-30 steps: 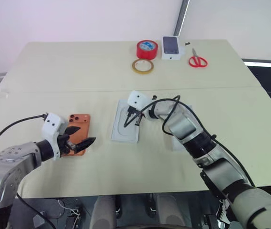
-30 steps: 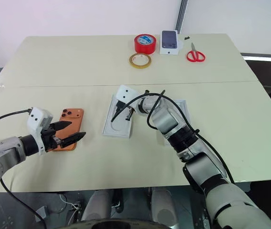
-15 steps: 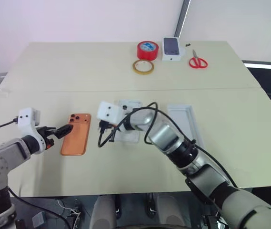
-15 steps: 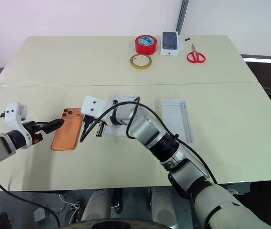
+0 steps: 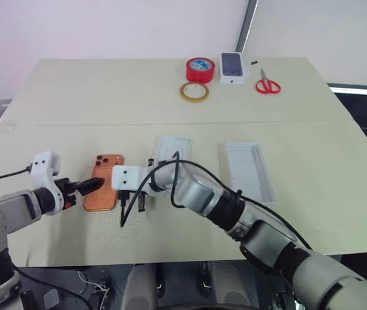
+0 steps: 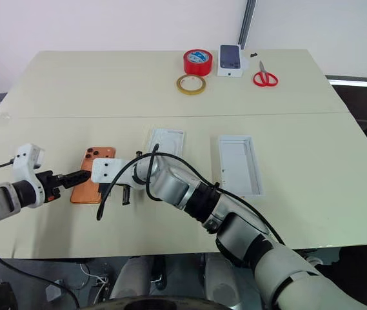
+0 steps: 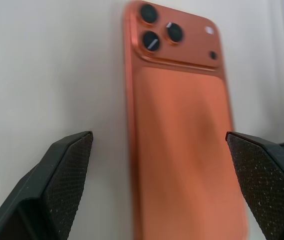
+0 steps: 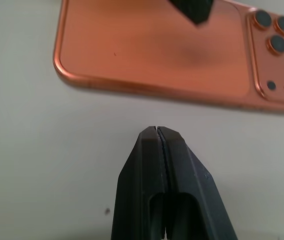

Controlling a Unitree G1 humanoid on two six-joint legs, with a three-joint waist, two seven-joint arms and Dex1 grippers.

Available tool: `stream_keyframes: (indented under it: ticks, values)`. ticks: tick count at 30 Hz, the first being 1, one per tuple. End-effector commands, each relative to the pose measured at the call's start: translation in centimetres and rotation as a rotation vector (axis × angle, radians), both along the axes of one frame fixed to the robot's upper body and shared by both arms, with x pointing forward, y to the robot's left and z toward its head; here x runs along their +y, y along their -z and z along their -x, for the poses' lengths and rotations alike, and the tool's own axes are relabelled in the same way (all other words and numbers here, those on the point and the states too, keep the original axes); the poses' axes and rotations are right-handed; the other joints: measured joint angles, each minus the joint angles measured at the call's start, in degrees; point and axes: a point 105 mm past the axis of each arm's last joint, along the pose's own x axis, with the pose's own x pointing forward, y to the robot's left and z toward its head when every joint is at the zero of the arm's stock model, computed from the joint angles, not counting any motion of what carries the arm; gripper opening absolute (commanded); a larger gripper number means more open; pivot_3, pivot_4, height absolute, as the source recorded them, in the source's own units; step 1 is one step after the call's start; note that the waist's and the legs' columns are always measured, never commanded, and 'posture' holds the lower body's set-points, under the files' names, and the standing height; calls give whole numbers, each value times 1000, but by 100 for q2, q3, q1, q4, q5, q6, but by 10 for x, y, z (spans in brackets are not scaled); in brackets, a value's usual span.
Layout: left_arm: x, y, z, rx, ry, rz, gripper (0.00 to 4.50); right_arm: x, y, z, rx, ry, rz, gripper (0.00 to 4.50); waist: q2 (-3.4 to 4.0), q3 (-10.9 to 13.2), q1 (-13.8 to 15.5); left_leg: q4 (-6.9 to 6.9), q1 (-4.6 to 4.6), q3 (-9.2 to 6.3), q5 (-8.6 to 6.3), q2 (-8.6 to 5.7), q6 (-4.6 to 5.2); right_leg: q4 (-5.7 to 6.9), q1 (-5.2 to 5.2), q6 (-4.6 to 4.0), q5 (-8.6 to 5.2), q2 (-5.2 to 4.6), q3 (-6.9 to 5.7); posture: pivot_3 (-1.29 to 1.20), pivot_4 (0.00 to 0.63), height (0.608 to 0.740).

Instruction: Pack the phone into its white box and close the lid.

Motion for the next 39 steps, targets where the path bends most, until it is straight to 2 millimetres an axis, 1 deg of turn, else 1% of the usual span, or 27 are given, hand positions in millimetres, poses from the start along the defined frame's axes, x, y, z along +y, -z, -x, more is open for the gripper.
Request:
stream_keyframes:
  ticks: [1,4,10,20,28,30,35,39]
  values:
    - [-30,17,12,90,115,99,4492,10,-9,2,-30,-33,-23,12,1,-2,6,0,0,-1,0,-1,0,0,0,0,0,-3,0,0,150,740]
    - [-36,11,10,56,125,151,4492,8,-10,1,-32,-32,-27,12,2,-6,20,0,0,-4,-1,-6,0,0,1,-1,0,-22,-1,0,150,740]
    - [-43,8,11,40,148,164,4492,7,-11,-2,-35,-21,-38,12,2,-7,19,-1,0,-8,-1,-7,-1,0,0,-2,-1,-29,-1,0,150,740]
    - [-29,-8,1,-16,85,264,4492,6,-8,-1,-29,-18,-41,12,2,-7,20,-4,-2,-13,-1,-9,-1,-2,-5,-4,-1,-35,1,0,150,740]
    - [-31,-11,0,-21,85,295,4492,5,-7,-1,-27,-16,-42,12,2,-7,18,-12,-3,-14,-1,-10,-2,-5,-8,-5,-1,-39,1,0,150,740]
    - [-31,-12,1,-23,89,303,4492,5,-7,-1,-27,-15,-42,12,1,-7,17,-19,-3,-14,-1,-12,-2,-7,-31,-6,-1,-41,2,0,150,740]
    - [-37,-15,2,-27,118,310,4492,4,-6,0,-27,-17,-42,12,-2,-7,-17,-37,-7,-10,1,-16,-6,-10,-35,-6,-1,-45,5,0,150,740]
    - [-32,-14,2,-19,90,303,4492,5,-6,0,-28,-18,-43,12,-2,-7,-23,-56,-8,-10,6,-18,-13,-10,-32,-7,-1,-45,6,0,150,740]
